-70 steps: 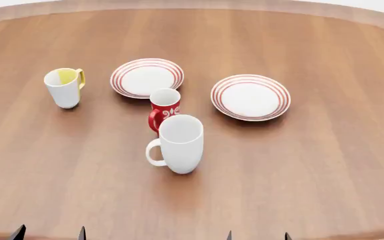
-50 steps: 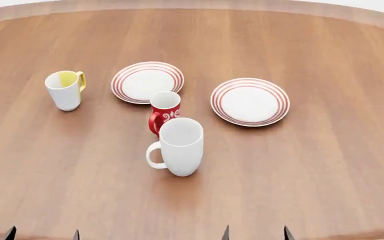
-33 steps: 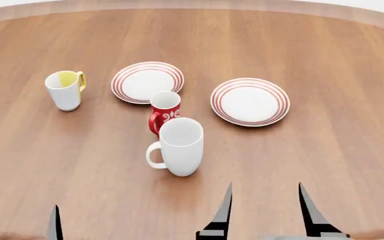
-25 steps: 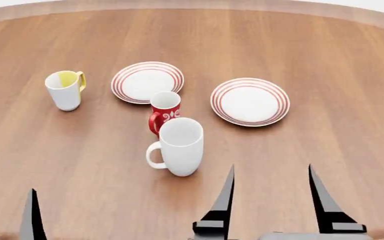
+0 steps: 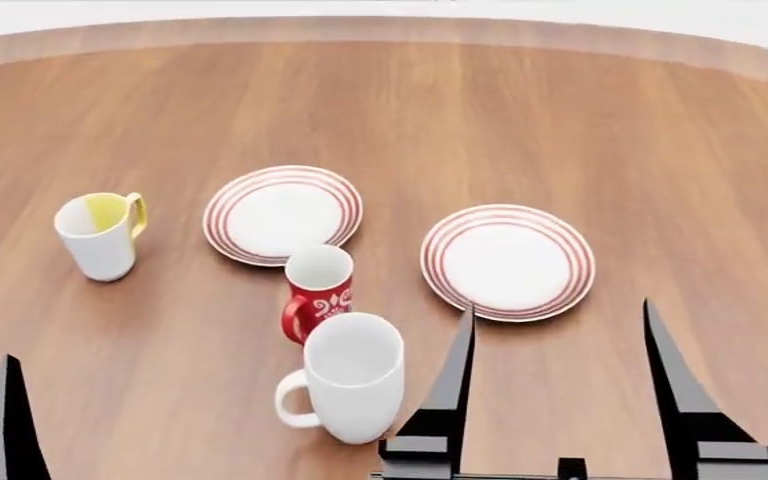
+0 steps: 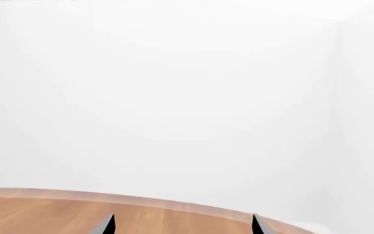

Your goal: Put the white mug on the left plate.

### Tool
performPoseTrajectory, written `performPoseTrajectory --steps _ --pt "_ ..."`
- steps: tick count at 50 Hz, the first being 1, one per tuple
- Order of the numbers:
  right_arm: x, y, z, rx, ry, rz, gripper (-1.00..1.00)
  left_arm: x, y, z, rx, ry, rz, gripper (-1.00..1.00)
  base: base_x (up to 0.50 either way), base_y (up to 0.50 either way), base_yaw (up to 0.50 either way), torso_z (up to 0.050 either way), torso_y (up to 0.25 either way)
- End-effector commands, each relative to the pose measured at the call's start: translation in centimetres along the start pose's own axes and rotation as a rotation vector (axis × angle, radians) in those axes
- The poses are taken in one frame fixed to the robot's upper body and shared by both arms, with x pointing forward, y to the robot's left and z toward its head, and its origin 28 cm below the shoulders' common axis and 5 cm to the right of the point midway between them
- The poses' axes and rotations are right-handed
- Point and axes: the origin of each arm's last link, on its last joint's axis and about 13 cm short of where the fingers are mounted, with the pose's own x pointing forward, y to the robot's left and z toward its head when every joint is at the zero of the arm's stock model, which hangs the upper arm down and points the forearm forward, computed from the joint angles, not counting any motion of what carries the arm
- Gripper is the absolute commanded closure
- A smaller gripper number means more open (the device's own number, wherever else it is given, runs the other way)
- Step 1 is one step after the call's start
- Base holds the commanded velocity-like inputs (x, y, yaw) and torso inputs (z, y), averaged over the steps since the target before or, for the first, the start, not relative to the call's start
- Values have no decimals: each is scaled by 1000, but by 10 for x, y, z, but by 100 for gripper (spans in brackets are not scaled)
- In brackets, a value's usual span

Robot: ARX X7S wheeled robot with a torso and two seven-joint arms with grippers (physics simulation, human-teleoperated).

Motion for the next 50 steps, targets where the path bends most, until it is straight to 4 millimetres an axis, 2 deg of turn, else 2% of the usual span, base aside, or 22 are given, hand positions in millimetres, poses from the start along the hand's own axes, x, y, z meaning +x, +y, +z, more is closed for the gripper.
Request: performPoseTrajectory --steps 1,50 --pt "-1 -1 5 9 -10 1 -100 -1 -1 3 -4 -6 -15 -100 500 0 0 0 0" --pt "-1 -2 2 22 19 -5 -100 -4 -3 -1 34 4 -49 -100 500 0 0 0 1"
